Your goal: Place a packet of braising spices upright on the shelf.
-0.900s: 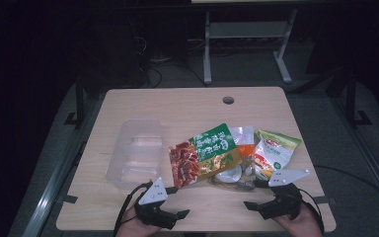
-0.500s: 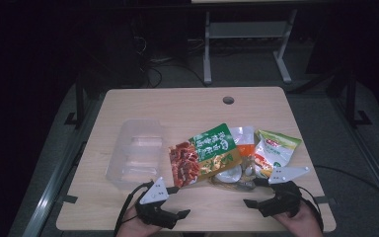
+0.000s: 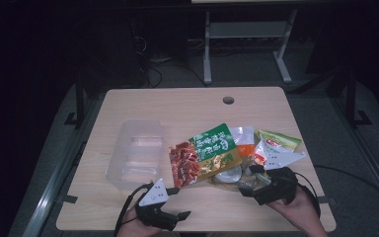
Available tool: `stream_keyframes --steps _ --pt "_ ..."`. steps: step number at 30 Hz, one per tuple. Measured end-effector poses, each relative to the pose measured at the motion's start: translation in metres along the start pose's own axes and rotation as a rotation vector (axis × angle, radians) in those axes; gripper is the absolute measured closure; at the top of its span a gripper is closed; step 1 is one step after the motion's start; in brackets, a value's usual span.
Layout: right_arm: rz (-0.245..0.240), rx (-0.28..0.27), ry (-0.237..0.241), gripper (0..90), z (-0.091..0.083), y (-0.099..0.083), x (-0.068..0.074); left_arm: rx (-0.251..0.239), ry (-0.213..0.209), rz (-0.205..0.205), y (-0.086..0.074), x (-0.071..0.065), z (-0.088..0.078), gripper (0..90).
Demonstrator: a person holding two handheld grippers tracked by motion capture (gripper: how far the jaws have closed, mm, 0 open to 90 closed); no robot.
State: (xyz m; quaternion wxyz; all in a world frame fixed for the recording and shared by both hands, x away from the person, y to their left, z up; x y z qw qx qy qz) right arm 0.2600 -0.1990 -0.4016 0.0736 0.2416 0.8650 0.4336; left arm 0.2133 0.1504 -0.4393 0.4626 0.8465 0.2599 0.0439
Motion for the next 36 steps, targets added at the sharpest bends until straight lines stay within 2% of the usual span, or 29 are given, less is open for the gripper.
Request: stream_keyframes --steps 3,11,15,18,27,32,33,34,36 --pt "-0.019 -0.005 0.004 14.4 0.000 0.012 -0.004 -0.002 0.006 0.006 0.000 0.001 -0.001 22.9" --pt "-0.008 0.005 -0.001 15.3 0.012 0.035 -0.015 -0.005 0.002 0.008 0.000 -0.001 -0.003 23.0" --pt "0.014 0.034 -0.006 17.0 0.023 0.046 -0.029 -0.003 -0.001 0.009 0.000 -0.001 -0.003 23.0" --pt "0.033 0.061 -0.009 17.3 0.027 0.054 -0.035 -0.004 -0.001 0.008 0.000 0.000 -0.003 23.0" --pt "0.063 0.087 -0.016 19.6 0.036 0.071 -0.056 -0.004 0.000 0.014 0.001 -0.001 -0.002 23.0" --pt "0.102 0.113 -0.015 21.1 0.045 0.080 -0.067 0.000 -0.002 0.013 0.001 -0.001 -0.002 23.0" --pt "0.103 0.132 -0.020 21.3 0.048 0.081 -0.070 0.001 -0.002 0.013 0.001 -0.001 -0.001 23.0" --pt "0.128 0.159 -0.028 22.3 0.052 0.082 -0.074 -0.004 -0.005 0.008 0.001 -0.001 -0.001 23.0" --pt "0.134 0.172 -0.030 22.8 0.055 0.081 -0.080 -0.001 -0.010 0.005 0.001 -0.001 -0.001 23.0"
Point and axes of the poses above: each handheld gripper's, and its own axes: z roughly forward along the jaws, y roughly out of its top, x roughly to its left, the point moved 1 cm from there along z, roughly forward along the jaws, and after that the axes turned 6 degrees about -z, right-handed, at the moved point
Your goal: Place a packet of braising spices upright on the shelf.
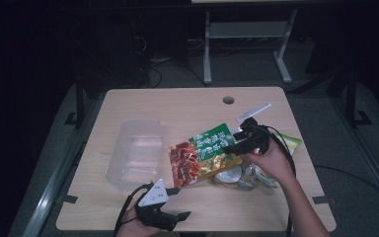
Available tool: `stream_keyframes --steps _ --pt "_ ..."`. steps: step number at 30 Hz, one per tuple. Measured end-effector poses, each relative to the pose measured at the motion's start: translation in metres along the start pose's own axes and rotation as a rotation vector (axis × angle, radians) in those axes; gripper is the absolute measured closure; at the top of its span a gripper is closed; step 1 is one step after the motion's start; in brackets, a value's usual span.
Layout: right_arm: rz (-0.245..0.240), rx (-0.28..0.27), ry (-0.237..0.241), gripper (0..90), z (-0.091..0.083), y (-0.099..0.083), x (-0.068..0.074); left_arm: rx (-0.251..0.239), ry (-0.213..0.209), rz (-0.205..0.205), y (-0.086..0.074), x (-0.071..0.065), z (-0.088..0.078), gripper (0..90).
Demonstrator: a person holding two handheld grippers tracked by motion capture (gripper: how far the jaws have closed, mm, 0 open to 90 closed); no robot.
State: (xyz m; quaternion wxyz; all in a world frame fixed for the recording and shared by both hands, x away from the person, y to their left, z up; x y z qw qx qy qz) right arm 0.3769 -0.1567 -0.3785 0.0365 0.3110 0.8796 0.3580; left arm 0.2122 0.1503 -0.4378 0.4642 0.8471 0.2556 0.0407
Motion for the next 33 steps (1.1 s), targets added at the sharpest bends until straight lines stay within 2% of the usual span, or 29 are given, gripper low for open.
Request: stream_keyframes --steps 6,9,10,15,20,24,27,28,33 --pt "0.023 0.038 -0.016 23.4 0.007 -0.004 -0.012 0.003 0.002 0.007 0.000 0.001 0.000 23.0" --pt "0.045 0.041 -0.014 27.0 0.009 -0.007 -0.016 0.004 0.003 0.011 0.000 0.001 0.000 23.0" --pt "0.058 0.043 0.000 29.8 0.010 -0.008 -0.016 0.003 0.003 0.011 0.001 0.001 0.000 23.0" --pt "0.067 0.071 0.006 33.7 0.012 -0.009 -0.018 0.004 0.002 0.008 0.000 0.000 0.000 23.0" --pt "0.081 0.092 -0.005 35.4 0.013 -0.012 -0.019 0.012 0.004 0.019 0.000 -0.001 0.002 23.0" --pt "0.095 0.106 0.013 37.3 0.015 -0.015 -0.020 0.010 0.001 0.018 0.000 -0.003 0.003 23.0" --pt "0.084 0.083 0.012 38.8 0.016 -0.018 -0.018 0.013 0.001 0.017 0.000 -0.003 0.003 23.0" --pt "0.090 0.117 0.013 38.3 0.021 -0.021 -0.018 0.015 0.002 0.019 0.000 -0.003 0.003 23.0" --pt "0.085 0.093 0.033 42.3 0.028 -0.026 -0.016 0.015 0.001 0.020 0.000 -0.003 0.003 23.0"
Point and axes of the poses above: each handheld gripper's, and its own axes: z roughly forward along the jaws, y roughly out of its top, x roughly to its left, the point moved 1 cm from there along z, roughly forward along the jaws, and after that the axes turned 6 degrees about -z, right-handed, at the moved point
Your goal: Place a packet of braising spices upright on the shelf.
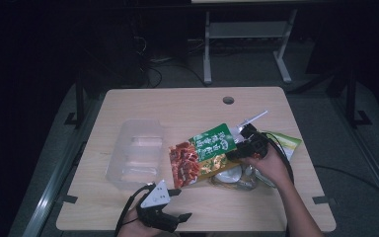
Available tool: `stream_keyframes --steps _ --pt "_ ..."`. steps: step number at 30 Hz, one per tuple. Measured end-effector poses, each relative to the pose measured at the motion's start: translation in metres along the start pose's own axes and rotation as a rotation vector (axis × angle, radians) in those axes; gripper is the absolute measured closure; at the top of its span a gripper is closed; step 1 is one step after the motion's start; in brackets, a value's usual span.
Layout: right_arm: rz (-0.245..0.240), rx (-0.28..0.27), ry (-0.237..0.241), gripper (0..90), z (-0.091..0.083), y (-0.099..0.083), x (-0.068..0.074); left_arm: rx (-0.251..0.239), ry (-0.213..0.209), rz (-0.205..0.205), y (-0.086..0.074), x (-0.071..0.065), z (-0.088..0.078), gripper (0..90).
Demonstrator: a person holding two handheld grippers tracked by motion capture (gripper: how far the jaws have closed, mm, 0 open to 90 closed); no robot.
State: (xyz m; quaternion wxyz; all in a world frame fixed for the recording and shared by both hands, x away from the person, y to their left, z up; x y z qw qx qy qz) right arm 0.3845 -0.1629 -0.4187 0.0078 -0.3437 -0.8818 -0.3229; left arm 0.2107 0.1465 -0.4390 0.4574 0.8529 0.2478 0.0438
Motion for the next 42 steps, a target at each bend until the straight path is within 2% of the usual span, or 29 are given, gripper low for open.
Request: stream_keyframes --steps 1,9,10,11,14,15,20,28,31,36,42 --pt "0.007 -0.001 0.025 45.1 0.004 -0.001 0.000 -0.001 0.000 0.000 0.000 0.000 0.000 23.0" --pt "-0.002 -0.024 0.044 73.2 0.005 0.002 0.002 0.003 0.000 -0.002 0.000 0.000 0.000 23.1" --pt "-0.002 -0.024 0.044 73.2 0.005 0.002 0.002 0.003 0.000 -0.002 0.000 0.000 0.000 23.1" --pt "-0.008 -0.036 0.054 78.4 0.005 0.002 0.003 0.004 0.002 -0.002 0.000 0.001 0.000 23.1" --pt "-0.013 -0.044 0.063 81.7 0.004 0.003 0.003 0.002 0.002 -0.003 0.000 0.001 0.000 23.1" --pt "-0.024 -0.052 0.079 85.5 0.003 0.004 0.004 0.003 0.003 -0.002 0.000 0.001 0.000 23.2" --pt "-0.062 -0.059 0.059 89.3 -0.002 0.007 0.011 -0.004 -0.013 -0.021 0.001 0.003 -0.001 23.8" --pt "-0.091 -0.084 0.050 89.7 -0.021 0.015 0.019 -0.017 -0.008 -0.038 0.003 0.007 -0.004 26.4" --pt "-0.142 -0.100 0.042 89.7 -0.033 0.021 0.028 -0.027 -0.004 -0.054 0.006 0.011 -0.007 26.4" --pt "-0.198 -0.096 0.027 89.8 -0.047 0.029 0.042 -0.045 0.006 -0.071 0.008 0.012 -0.007 26.4" --pt "-0.252 -0.094 0.025 89.8 -0.057 0.036 0.053 -0.039 0.009 -0.062 0.010 0.012 -0.007 26.4"
Point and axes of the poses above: each handheld gripper's, and its own axes: z roughly forward along the jaws, y roughly out of its top, x roughly to its left, the point moved 1 cm from there along z, roughly forward along the jaws, and after that the axes turned 6 degrees about -z, right-handed, at the moved point
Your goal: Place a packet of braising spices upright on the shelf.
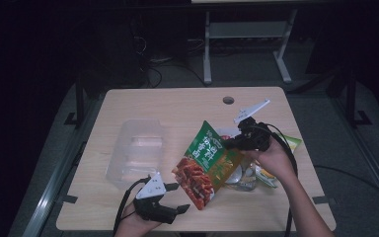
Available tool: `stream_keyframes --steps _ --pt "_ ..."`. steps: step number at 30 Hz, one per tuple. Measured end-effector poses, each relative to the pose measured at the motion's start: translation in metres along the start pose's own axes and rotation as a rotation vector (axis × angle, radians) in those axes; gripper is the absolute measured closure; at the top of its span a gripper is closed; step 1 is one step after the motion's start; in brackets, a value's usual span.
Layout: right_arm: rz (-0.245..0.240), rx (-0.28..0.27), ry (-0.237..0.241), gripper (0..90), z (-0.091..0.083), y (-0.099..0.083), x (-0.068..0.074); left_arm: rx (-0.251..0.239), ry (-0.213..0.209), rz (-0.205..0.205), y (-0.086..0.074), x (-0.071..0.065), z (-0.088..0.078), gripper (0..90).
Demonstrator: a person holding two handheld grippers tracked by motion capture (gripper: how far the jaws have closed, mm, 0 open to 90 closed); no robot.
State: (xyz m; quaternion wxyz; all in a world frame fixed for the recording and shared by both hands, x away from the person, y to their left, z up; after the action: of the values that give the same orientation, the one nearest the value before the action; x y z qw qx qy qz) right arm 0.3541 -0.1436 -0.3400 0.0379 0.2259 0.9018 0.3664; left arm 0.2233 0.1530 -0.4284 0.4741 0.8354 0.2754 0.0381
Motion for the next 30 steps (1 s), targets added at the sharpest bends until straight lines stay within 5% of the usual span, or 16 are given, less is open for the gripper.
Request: stream_keyframes --steps 9,19,27,30 --pt "-0.124 0.013 -0.004 89.9 -0.018 0.024 0.019 -0.035 0.030 -0.007 0.013 0.003 -0.004 26.5" --pt "-0.271 0.043 -0.026 89.9 -0.031 0.045 0.046 -0.026 0.087 0.003 0.048 0.019 0.002 29.3" --pt "-0.297 0.041 -0.019 89.8 -0.036 0.040 0.049 0.024 0.120 -0.033 0.057 0.034 0.019 33.6" --pt "-0.302 0.035 -0.008 89.8 -0.038 0.039 0.049 0.047 0.095 -0.077 0.062 0.040 0.026 33.6"
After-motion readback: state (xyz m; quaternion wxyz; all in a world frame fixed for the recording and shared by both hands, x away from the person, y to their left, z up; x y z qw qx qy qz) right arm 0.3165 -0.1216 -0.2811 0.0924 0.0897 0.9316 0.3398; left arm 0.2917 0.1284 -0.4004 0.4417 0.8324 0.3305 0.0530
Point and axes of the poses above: each handheld gripper's, and its own axes: z roughly forward along the jaws, y roughly out of its top, x roughly to its left, the point moved 1 cm from there along z, roughly forward along the jaws, and after that the axes turned 6 degrees about -z, right-handed, at the moved point
